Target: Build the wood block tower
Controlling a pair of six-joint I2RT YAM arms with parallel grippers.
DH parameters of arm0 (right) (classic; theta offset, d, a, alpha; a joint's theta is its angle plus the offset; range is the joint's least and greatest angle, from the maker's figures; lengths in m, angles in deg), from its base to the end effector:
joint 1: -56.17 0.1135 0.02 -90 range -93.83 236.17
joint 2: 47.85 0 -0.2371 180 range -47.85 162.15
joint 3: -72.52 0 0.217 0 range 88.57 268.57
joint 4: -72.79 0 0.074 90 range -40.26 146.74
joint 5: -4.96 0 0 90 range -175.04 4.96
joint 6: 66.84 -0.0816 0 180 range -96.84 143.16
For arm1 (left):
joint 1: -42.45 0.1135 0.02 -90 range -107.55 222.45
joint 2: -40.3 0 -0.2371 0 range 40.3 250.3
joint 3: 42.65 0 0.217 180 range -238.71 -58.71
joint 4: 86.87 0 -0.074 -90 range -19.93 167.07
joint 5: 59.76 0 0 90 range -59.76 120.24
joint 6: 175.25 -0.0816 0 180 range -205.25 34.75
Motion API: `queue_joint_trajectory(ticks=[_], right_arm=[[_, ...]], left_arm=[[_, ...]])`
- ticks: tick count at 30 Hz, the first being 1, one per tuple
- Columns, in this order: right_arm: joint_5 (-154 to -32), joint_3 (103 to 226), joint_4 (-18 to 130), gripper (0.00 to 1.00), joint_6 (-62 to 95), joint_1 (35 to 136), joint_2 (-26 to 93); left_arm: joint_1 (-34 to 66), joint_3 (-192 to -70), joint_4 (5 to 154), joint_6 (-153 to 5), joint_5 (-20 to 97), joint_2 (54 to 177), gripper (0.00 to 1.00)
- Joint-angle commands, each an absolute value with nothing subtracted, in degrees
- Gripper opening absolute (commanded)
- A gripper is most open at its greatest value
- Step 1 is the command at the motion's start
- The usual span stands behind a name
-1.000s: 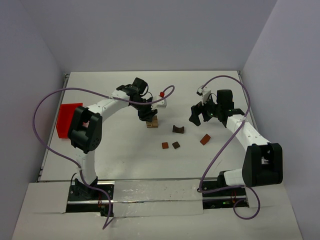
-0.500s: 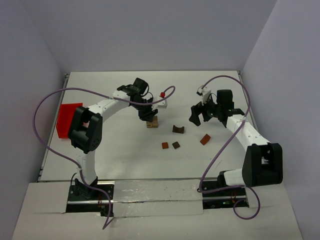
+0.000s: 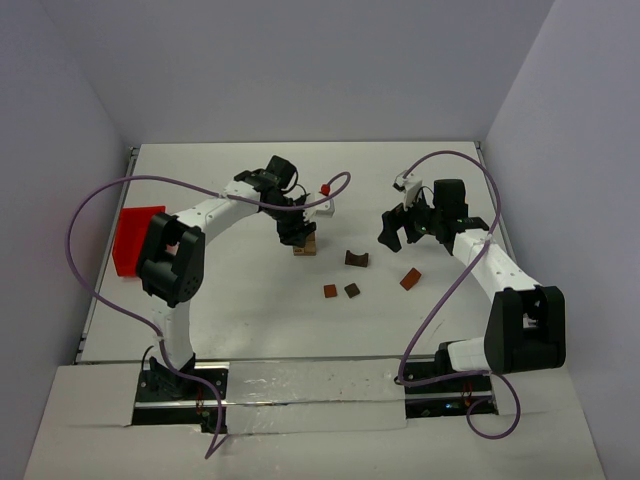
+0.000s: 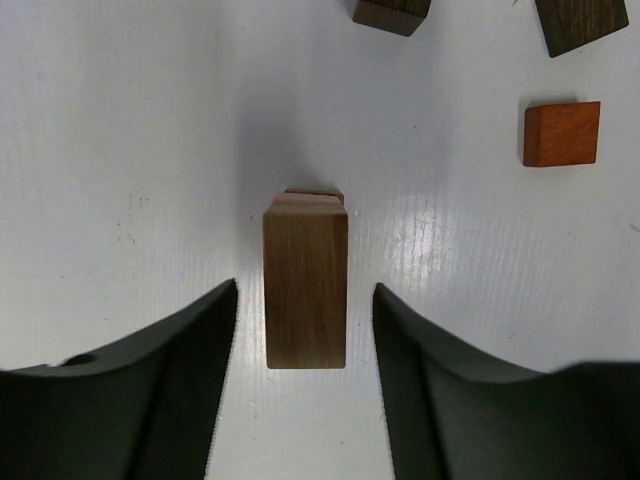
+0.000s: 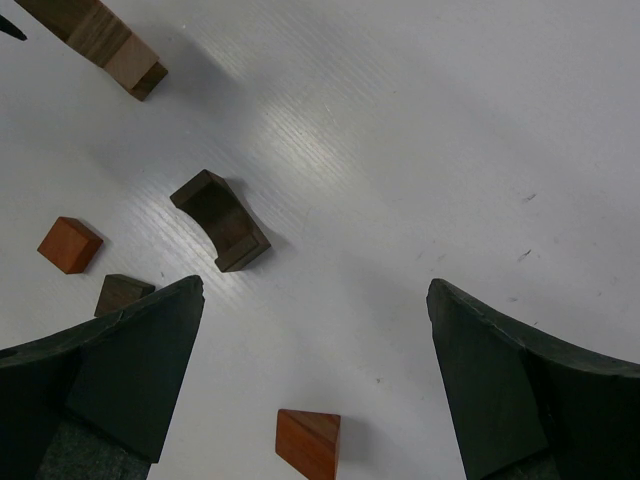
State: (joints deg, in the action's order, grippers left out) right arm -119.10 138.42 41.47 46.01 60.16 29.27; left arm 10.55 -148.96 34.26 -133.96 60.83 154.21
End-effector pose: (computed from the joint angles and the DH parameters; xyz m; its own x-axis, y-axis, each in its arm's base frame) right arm 0.2805 0.0654 0.2067 -0.4393 -0.3531 -0.8260 -0.6944 0.7169 0.0628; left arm 0.3081 -0.2407 0.1693 -0.0422 0.7882 -0.6140 0.9988 0.0474 -0.0079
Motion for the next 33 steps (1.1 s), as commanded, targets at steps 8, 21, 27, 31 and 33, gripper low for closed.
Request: queue_joint_trajectory(ticks=[8,21,27,31,33], right_arm=[[-119.72,139.49,41.23,1.00,47.34,60.49,29.51],[-112.82,144.69,33.98,0.98,55.25,69.77,37.81],[-111.86,148.54,31.38,0.93,58.95,73.69,43.34],[-111.05,149.66,30.37,0.87,61.22,75.82,46.93],[-110.06,150.07,30.37,0.85,62.57,76.90,48.42]], left_arm=[[10.33,-149.80,35.45,-134.73,61.68,151.97,0.80],[19.57,-152.64,32.64,-130.89,79.06,141.32,0.99],[21.11,-147.30,36.02,-128.68,80.45,135.58,0.99],[21.36,-143.92,37.94,-127.97,78.52,134.01,0.99],[21.43,-142.97,38.12,-128.20,78.25,133.34,0.99]])
